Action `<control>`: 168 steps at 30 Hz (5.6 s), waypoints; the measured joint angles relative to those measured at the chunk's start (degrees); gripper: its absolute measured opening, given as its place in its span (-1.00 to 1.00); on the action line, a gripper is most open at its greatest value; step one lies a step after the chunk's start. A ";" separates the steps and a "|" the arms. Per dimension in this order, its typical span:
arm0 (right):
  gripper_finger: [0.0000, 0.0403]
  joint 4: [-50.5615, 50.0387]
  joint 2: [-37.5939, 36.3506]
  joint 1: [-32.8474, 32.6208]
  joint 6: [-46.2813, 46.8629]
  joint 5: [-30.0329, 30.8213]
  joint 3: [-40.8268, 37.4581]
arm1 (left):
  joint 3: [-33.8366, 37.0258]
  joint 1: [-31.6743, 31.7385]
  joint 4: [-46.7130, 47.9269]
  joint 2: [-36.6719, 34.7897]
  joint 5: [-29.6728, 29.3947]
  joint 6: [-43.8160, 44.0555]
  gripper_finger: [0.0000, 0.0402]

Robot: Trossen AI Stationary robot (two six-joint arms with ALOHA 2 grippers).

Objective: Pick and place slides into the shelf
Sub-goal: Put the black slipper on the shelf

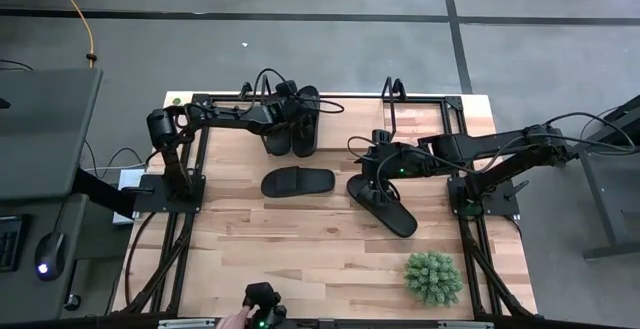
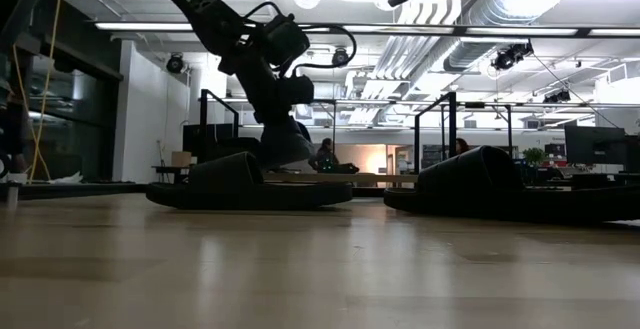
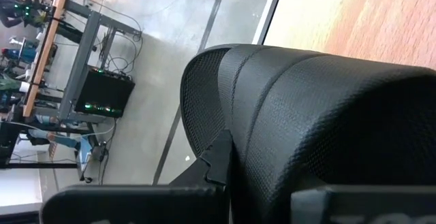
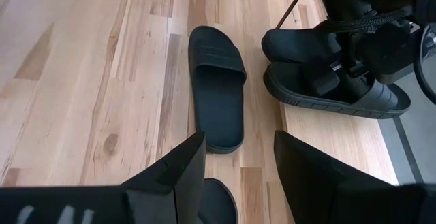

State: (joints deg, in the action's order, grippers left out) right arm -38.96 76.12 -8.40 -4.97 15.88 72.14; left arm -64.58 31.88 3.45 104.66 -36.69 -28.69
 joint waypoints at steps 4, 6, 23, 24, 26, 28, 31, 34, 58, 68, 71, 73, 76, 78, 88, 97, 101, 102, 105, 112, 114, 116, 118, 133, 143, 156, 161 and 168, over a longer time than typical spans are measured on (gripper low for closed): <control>-0.18 0.00 0.00 0.00 0.00 -0.02 0.00 | 0.00 0.00 0.02 0.00 0.00 -0.02 -0.93; -0.18 0.00 0.00 0.02 0.00 -0.02 0.00 | 0.00 0.00 0.04 -0.02 0.01 -0.26 -0.93; -0.18 0.00 0.00 0.00 0.00 -0.02 0.00 | 0.04 0.00 0.80 -0.09 0.92 -1.49 -0.61; -0.18 -0.01 0.00 0.00 0.00 -0.04 0.00 | 0.04 0.00 0.77 -0.09 0.90 -1.31 -0.55; -0.18 -0.01 0.00 0.01 0.00 -0.03 0.00 | 0.04 0.00 0.72 -0.09 0.94 -1.19 -0.44; -0.18 0.00 0.00 0.00 0.00 -0.02 0.00 | 0.04 0.02 0.68 -0.09 0.90 -1.09 -0.34; -0.18 0.00 0.00 0.00 0.00 -0.03 0.00 | 0.04 0.02 0.61 -0.09 0.85 -1.09 -0.22; -0.18 0.00 0.00 0.00 0.00 -0.03 0.00 | 0.04 0.00 0.56 -0.09 0.85 -1.07 -0.14; -0.18 -0.02 0.00 0.00 0.00 -0.04 0.00 | 0.04 -4.64 0.50 -0.20 0.66 -2.56 0.22; -0.18 -0.02 0.00 0.00 0.20 -0.04 0.00 | 0.04 -10.93 0.52 -0.20 -6.50 -2.56 0.22; -0.18 -0.04 0.00 0.00 0.20 -0.03 0.00 | 0.04 -12.77 0.52 -0.22 -8.86 -2.56 0.22; -0.18 -0.03 0.00 0.00 0.18 -0.04 0.00 | 0.04 -13.97 0.60 -0.22 -10.96 -2.23 0.22; -0.18 -0.04 0.00 0.01 0.13 -0.03 0.00 | 0.04 -15.86 0.90 -0.22 -13.82 -0.69 0.22; -0.18 -0.02 0.00 0.02 0.11 -0.02 0.00 | 0.04 -17.18 1.35 -0.22 -15.19 0.39 0.22; -0.18 -0.20 0.00 0.00 1.53 -0.27 0.00 | 0.04 -23.48 4.75 -0.26 -18.60 8.17 0.22; -0.18 0.12 0.00 -0.02 1.83 -0.26 0.00 | 0.00 -27.52 12.55 -1.44 -20.68 15.80 0.22; -0.18 0.20 0.00 0.00 4.58 -0.02 0.00 | 0.00 -29.80 15.24 -3.67 -20.82 19.20 0.22; -0.18 0.20 0.00 0.00 5.17 0.12 0.00 | 0.00 -30.50 15.98 -4.36 -20.99 19.94 0.22; -0.18 0.22 0.00 0.02 6.69 0.13 0.00 | 0.00 -32.92 18.80 -6.35 -21.53 22.26 0.22; -0.18 1.03 1.49 0.00 9.57 0.12 0.00 | 0.00 -39.35 27.78 -11.31 -24.60 29.81 0.22; -0.18 1.61 2.41 0.00 9.64 0.11 0.00 | 0.00 -41.32 30.13 -12.67 -25.03 32.31 0.22; -0.18 2.78 3.40 -0.09 9.56 0.09 0.00 | -0.02 -43.14 32.69 -13.82 -25.25 34.69 0.22; -0.18 3.67 4.35 -0.43 9.49 0.10 0.00 | -0.02 -44.94 34.50 -14.81 -25.64 36.82 0.22; -0.18 7.12 4.94 -10.88 6.43 2.57 0.00 | 0.00 -55.07 43.04 -24.12 -27.00 49.07 0.22; -0.18 4.77 4.94 -17.34 6.64 12.30 0.00 | 0.00 -59.98 45.28 -30.24 -26.99 51.45 0.22; -0.18 -9.67 4.92 -21.86 20.14 22.43 0.00 | 0.00 -61.13 47.69 -35.73 -27.43 53.15 0.22; -0.18 -13.35 4.92 -22.31 25.75 23.25 0.00 | 0.02 -61.13 48.32 -36.04 -31.41 52.10 0.22; -0.18 -19.09 9.02 -24.03 31.96 23.06 0.00 | 0.02 -61.13 48.36 -36.80 -34.95 51.36 0.22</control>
State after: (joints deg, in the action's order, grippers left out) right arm -58.05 85.14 -32.43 26.98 38.94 72.14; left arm -64.55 -29.26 51.81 67.87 -71.64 22.68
